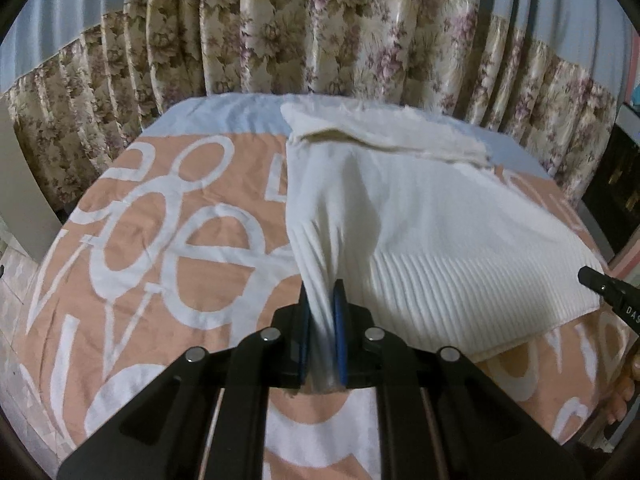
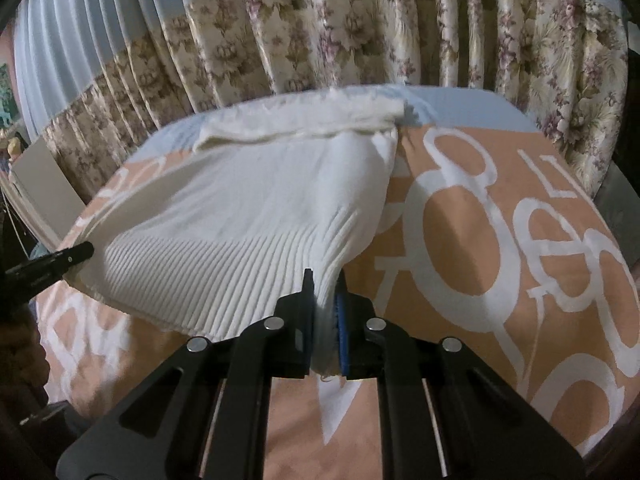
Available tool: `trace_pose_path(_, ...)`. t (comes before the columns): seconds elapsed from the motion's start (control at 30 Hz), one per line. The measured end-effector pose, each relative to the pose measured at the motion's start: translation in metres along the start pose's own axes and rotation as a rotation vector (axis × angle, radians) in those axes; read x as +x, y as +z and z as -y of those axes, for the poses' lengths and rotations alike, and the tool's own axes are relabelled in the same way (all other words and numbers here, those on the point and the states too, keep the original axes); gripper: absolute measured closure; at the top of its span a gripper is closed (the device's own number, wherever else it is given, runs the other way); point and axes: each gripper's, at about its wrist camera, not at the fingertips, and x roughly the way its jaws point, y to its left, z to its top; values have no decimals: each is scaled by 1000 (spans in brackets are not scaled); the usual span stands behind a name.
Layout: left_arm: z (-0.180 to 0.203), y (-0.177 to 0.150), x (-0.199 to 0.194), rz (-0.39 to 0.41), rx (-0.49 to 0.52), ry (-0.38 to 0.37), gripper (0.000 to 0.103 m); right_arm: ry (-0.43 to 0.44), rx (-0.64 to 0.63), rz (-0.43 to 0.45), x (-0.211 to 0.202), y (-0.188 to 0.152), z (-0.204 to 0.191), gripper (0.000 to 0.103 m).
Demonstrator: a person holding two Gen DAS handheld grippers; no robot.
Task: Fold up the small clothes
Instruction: 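Grasp the ribbed hem edge with the right gripper, then lift the hem with the right gripper and fold it toward the collar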
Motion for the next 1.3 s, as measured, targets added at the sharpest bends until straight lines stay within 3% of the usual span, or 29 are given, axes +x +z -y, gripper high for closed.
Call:
trace_pose_path(0.3, -2, 10, -41, 28, -45, -39, 93, 26, 12, 65, -42, 7, -5, 93)
trace_pose_path(0.6, -1, 41, -37, 48, -69, -46, 93, 48, 33, 77, -44, 28, -1, 93)
trace_pose_path(0.9, -4, 82, -15, 41, -86, -67, 93, 92, 90, 42, -19, 74, 12, 93)
trace_pose_path(1.3, 6, 152, 36, 87, 8, -21, 93, 45, 22, 43, 33, 146, 19, 92)
